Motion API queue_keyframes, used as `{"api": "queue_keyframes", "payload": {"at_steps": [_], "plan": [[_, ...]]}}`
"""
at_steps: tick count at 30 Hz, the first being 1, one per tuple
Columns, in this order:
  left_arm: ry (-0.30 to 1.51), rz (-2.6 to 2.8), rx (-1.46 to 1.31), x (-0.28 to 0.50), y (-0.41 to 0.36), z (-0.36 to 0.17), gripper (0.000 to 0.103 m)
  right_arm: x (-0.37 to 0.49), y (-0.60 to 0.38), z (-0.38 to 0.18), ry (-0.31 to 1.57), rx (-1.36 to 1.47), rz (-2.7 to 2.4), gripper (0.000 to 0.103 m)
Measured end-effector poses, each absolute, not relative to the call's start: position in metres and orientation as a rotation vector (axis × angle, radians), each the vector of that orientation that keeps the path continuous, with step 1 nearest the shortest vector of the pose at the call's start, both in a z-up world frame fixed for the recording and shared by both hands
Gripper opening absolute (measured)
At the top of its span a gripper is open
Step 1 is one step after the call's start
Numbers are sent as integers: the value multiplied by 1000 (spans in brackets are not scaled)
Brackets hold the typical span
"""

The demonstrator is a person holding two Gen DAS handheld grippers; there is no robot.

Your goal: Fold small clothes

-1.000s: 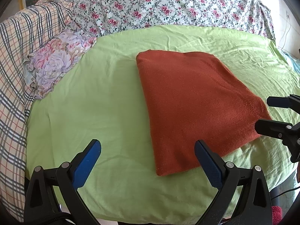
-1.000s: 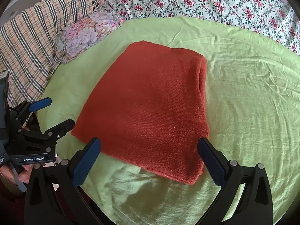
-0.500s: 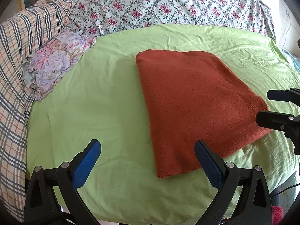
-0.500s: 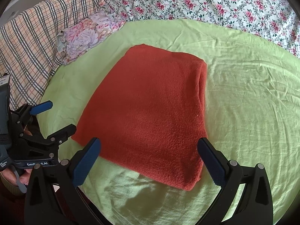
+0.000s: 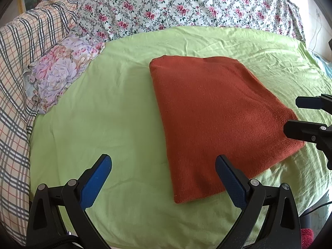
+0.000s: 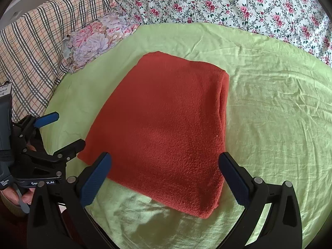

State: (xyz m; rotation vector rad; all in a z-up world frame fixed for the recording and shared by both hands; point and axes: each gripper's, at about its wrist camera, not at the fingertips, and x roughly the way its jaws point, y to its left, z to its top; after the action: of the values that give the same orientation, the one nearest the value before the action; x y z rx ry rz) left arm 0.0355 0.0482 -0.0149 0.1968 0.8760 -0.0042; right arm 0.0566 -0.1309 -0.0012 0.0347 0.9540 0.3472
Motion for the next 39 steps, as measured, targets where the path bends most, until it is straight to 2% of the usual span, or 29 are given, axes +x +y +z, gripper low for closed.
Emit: {"api": "queue_keyframes", "payload": {"at_steps": [39], "plan": [[889, -6, 207, 59, 42, -14, 100, 71, -128, -4, 962, 33, 350, 102]]}}
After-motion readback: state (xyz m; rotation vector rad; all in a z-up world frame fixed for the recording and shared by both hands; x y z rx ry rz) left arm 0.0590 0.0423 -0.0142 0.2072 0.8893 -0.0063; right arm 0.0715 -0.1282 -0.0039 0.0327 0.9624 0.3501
